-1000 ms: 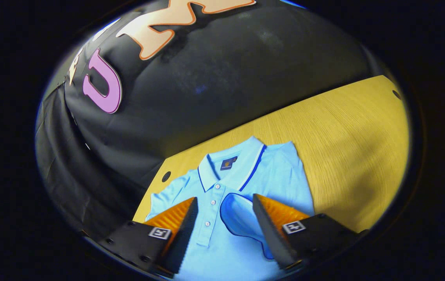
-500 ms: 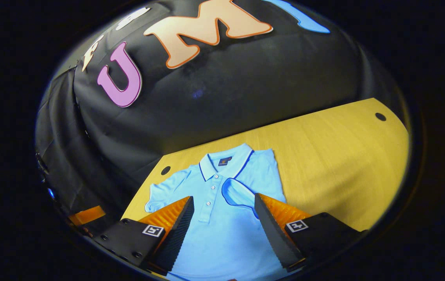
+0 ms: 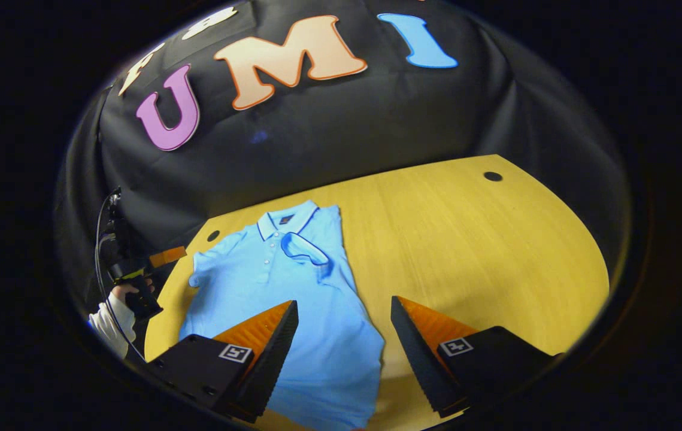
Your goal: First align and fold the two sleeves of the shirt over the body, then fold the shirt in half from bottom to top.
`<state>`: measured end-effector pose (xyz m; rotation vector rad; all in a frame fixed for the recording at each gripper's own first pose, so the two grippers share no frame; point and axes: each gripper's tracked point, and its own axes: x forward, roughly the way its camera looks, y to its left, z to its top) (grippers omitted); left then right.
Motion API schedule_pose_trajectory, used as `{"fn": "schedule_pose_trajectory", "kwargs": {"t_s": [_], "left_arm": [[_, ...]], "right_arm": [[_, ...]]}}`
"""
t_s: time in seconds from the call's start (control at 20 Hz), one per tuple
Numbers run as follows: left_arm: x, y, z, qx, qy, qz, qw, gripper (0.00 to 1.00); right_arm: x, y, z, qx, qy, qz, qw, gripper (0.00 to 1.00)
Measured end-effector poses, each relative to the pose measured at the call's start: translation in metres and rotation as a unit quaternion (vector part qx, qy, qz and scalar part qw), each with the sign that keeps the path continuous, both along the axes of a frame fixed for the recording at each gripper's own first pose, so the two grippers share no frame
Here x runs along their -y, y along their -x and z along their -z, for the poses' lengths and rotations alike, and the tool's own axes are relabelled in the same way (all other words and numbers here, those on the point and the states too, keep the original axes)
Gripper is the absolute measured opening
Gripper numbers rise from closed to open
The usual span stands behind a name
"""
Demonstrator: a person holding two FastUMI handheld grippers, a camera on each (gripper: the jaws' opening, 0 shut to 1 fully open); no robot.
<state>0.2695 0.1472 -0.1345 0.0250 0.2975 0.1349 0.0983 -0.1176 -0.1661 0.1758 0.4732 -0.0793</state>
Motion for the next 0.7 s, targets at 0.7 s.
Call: {"fn": "schedule_pose_trajectory", "kwargs": {"t_s": [0.7], "left_arm": [[-0.031,-0.038,0.052,-0.054,-0.020,-0.026,0.998,0.73]], "right_arm": [[0.025,0.049,0.000,-0.019,0.049,0.067,0.996,0.92]]}}
